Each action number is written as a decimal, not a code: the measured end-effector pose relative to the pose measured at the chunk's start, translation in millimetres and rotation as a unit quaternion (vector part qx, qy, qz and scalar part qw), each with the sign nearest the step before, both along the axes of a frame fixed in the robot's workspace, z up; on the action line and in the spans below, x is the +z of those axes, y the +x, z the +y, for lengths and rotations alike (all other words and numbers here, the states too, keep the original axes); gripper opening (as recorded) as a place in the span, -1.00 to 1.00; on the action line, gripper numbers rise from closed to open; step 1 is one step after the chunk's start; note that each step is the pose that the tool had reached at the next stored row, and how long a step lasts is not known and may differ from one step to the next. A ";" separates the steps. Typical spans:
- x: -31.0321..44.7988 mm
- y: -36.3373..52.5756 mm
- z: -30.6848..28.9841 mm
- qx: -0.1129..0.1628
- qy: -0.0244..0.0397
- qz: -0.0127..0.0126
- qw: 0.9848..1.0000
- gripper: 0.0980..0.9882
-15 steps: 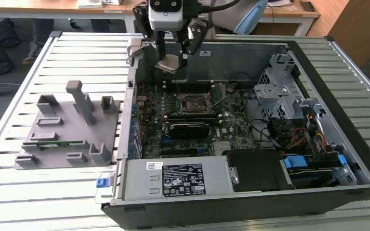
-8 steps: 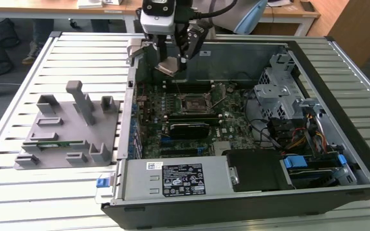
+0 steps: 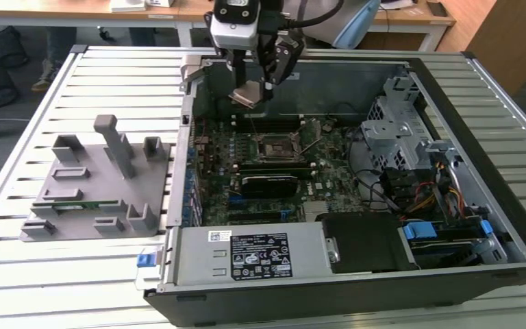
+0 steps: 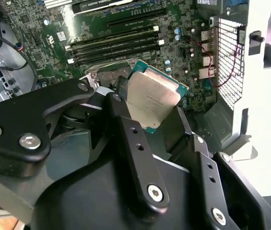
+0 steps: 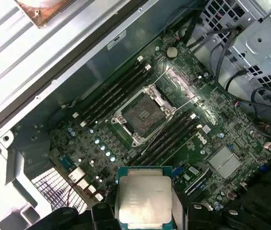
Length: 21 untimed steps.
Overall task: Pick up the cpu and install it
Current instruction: 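Place the cpu into insertion slot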
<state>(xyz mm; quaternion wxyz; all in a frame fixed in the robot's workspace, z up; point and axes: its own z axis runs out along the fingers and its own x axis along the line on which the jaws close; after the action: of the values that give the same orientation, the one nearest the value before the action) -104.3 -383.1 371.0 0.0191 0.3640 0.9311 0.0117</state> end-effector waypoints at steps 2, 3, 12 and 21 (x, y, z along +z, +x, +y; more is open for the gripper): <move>-1.0 3.4 1.4 -0.003 0.000 0.000 1.000 -0.04; -1.6 5.1 2.1 -0.004 0.000 0.000 1.000 -0.04; -6.8 9.9 4.2 -0.050 -0.002 0.000 0.999 -0.04; -13.7 9.9 4.2 -0.141 -0.002 0.000 0.990 -0.04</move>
<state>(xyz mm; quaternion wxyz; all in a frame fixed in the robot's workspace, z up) -94.4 -378.9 357.3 0.0216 0.4917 0.8705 0.0069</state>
